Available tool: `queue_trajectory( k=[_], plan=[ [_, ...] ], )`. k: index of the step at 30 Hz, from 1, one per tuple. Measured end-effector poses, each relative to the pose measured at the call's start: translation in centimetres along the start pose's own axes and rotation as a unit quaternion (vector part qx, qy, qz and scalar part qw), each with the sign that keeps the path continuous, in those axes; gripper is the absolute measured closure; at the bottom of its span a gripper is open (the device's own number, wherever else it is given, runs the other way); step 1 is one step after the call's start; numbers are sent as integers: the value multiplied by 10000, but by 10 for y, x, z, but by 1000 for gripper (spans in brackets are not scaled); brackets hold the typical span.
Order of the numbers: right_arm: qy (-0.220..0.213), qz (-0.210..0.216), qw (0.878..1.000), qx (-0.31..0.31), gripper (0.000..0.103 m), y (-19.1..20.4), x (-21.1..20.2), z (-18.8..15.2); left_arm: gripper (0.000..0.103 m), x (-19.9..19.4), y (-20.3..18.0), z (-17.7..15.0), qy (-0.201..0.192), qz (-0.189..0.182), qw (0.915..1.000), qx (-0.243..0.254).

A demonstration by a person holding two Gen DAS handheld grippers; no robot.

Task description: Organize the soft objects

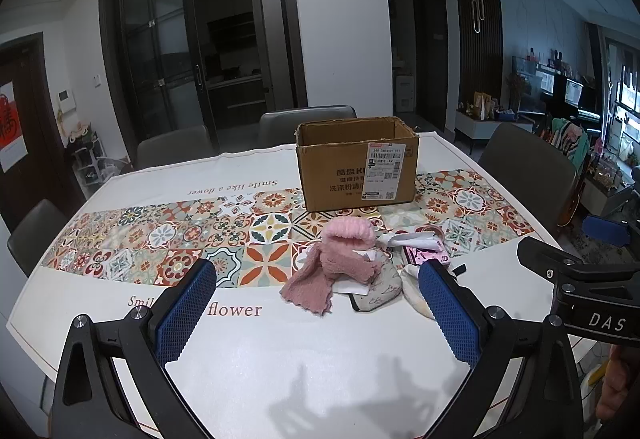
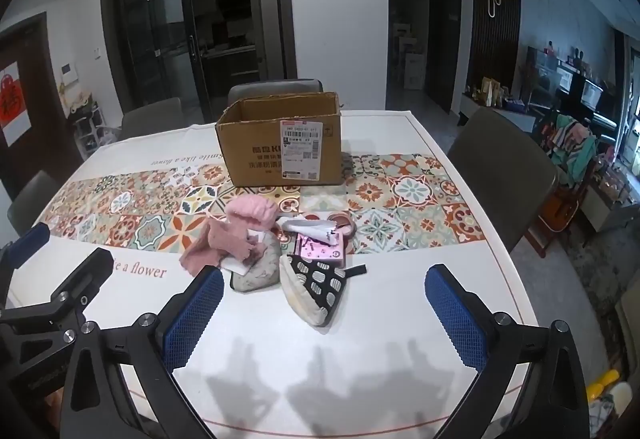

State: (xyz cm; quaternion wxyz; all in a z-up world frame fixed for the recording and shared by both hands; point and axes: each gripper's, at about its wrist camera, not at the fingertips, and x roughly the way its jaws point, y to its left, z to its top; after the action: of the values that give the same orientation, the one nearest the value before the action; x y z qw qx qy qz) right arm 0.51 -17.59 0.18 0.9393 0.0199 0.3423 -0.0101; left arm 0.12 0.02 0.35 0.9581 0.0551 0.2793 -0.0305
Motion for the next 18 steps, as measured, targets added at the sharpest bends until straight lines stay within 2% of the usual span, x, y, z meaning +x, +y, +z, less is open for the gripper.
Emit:
queue_trajectory(
  k=[18],
  plan=[
    [-19,-14,10000,-8,1,1,-1,1,0,2,1,0,5,11,10000,-1]
  ],
)
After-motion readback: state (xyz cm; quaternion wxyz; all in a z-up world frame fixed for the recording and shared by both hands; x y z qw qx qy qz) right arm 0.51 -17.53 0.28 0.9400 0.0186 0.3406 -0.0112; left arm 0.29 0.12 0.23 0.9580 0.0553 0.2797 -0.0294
